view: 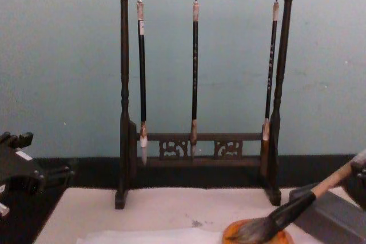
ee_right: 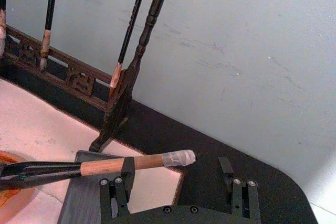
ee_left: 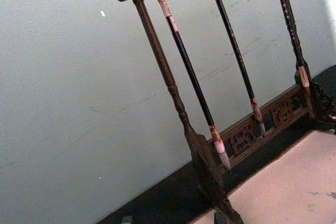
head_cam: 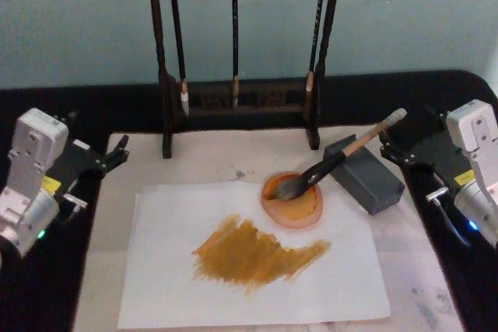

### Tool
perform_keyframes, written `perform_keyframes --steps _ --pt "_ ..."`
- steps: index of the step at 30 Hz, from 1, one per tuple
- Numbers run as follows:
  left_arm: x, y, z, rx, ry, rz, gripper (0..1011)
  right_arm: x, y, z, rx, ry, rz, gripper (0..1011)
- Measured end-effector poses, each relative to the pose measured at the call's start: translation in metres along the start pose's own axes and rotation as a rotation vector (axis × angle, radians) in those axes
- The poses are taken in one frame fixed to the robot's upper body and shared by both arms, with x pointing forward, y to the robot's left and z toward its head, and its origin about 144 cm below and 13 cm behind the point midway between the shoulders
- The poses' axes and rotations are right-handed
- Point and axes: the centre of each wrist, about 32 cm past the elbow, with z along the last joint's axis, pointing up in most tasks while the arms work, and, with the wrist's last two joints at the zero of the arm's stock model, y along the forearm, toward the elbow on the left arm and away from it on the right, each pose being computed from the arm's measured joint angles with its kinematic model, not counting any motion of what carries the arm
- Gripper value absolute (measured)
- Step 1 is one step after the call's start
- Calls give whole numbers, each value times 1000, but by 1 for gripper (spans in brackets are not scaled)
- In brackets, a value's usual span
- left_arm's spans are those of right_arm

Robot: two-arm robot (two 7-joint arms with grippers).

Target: Pick up the brush from the inkstone, write on the paper, then place the brush back to its original position.

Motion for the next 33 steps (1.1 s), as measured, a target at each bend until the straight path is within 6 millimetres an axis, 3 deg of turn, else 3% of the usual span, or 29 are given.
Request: perform_keyframes --steps 33 --pt "0 0 0 0 0 0 1010 0 0 0 0 0 0 1000"
